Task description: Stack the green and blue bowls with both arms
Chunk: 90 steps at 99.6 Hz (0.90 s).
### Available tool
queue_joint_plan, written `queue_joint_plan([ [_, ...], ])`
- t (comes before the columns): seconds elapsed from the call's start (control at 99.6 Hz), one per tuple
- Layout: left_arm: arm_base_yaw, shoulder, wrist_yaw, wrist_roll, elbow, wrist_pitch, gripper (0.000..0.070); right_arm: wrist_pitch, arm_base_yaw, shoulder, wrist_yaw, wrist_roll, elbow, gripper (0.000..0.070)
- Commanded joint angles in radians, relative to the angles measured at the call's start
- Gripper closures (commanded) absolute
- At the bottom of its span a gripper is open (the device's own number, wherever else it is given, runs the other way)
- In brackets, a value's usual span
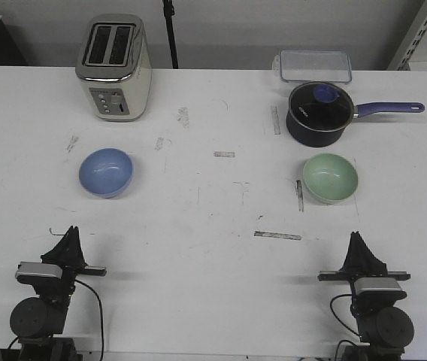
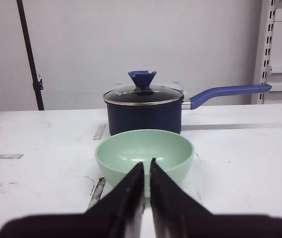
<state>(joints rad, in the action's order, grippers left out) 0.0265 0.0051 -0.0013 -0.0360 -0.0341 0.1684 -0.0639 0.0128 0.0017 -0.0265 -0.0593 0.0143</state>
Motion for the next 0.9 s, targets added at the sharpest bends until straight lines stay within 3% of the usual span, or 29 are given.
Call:
queue_joint_plan([
  [0.0, -0.002, -0.002, 0.001, -0.006, 0.022, 0.013, 0.0699, -0.010, 0.001, 0.000, 0.000, 0.002, -0.002, 0.0688],
  [0.894, -0.002, -0.002, 0.001, -0.006, 0.022, 0.013, 0.0699, -0.018, 0.000, 0.000, 0.000, 0.021, 0.018, 0.0688],
])
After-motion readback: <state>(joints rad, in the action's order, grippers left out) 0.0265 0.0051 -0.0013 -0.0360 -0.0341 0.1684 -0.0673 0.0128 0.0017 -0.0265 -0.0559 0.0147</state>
